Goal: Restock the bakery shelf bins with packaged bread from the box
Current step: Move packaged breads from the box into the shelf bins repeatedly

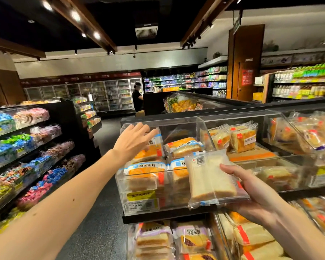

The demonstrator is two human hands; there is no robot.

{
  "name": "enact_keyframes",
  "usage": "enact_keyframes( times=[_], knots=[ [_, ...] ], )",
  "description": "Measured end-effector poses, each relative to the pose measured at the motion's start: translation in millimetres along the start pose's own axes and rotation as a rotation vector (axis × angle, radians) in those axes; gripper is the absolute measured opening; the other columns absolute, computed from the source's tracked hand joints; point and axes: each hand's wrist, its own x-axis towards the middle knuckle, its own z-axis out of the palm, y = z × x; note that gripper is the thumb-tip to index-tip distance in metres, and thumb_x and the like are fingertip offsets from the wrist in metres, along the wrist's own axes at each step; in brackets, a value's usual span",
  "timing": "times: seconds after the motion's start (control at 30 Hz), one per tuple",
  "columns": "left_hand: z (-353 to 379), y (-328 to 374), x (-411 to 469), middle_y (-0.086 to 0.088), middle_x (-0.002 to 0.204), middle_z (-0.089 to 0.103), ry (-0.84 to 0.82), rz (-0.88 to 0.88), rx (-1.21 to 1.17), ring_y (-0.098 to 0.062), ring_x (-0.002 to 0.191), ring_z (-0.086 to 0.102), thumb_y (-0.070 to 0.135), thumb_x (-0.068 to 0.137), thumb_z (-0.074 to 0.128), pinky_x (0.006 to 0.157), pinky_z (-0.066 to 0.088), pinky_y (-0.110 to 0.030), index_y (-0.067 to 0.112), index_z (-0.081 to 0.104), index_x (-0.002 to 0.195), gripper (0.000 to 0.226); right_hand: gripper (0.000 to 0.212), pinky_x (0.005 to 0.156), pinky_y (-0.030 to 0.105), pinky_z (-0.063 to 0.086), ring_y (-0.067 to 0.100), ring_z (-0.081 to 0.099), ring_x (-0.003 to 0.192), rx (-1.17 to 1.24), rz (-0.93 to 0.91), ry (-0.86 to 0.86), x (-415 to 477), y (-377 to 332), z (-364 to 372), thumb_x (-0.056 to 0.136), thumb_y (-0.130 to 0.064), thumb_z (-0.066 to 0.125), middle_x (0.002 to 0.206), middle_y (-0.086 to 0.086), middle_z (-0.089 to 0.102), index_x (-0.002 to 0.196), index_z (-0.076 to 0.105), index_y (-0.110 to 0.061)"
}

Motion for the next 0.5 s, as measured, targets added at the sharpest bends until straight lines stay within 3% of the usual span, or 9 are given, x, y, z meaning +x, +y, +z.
enact_keyframes(
  times=[0.03,0.07,0.13,0.23,0.43,0.5],
  knots=[
    [5,2,0,-0.011,0.103,0.062,0.057,0.037,0.049,-0.028,0.088,0.06,0.028,0.07,0.087,0.066,0.05,-0.039,0.012,0.06,0.127,0.065,0.056,0.083,0.054,0.055,0.043,0.072,0.093,-0.002,-0.003,0.006,0,0,-1,0.077,-0.014,0.069,0.11,0.025,0.072,0.131,0.057,-0.012],
    [8,4,0,-0.011,0.106,0.06,-0.007,0.042,0.003,-0.028,0.091,0.06,0.027,0.076,0.083,0.068,0.051,-0.038,0.012,0.059,0.127,0.058,0.056,0.084,0.055,0.056,0.043,0.072,0.094,-0.004,-0.004,0.013,-1,-1,-1,0.077,-0.014,0.069,0.111,0.025,0.071,0.132,0.057,-0.012],
    [18,8,2,-0.009,0.122,0.057,-0.157,-0.048,-0.208,-0.028,0.112,0.057,0.043,0.095,0.06,0.086,0.052,-0.041,0.018,0.05,0.137,0.05,0.056,0.085,0.055,0.055,0.043,0.072,0.095,-0.007,-0.003,0.023,-1,-2,-2,0.078,-0.015,0.069,0.111,0.025,0.071,0.132,0.057,-0.012],
    [23,9,3,-0.005,0.136,0.054,-0.321,-0.135,-0.475,-0.027,0.124,0.053,0.064,0.093,0.048,0.101,0.045,-0.044,0.024,0.047,0.142,0.063,0.055,0.084,0.052,0.053,0.043,0.072,0.093,-0.02,0.004,0.023,-1,-3,1,0.078,-0.015,0.069,0.11,0.026,0.071,0.131,0.056,-0.01],
    [31,-2,6,-0.001,0.147,0.049,-0.372,-0.054,-0.218,-0.024,0.133,0.048,0.02,0.096,0.054,0.104,0.043,-0.044,0.026,0.039,0.146,0.052,0.048,0.084,0.055,0.052,0.041,0.072,0.093,-0.03,-0.011,-0.023,-2,-3,9,0.077,-0.015,0.067,0.107,0.024,0.073,0.124,0.059,-0.011],
    [27,1,3,-0.004,0.15,0.044,-0.367,-0.085,-0.302,-0.026,0.135,0.045,0.014,0.097,0.051,0.104,0.043,-0.044,0.023,0.035,0.149,0.056,0.047,0.086,0.054,0.051,0.041,0.072,0.093,-0.021,-0.006,-0.04,-2,-2,12,0.074,-0.014,0.067,0.106,0.024,0.073,0.12,0.062,-0.009]
  ],
)
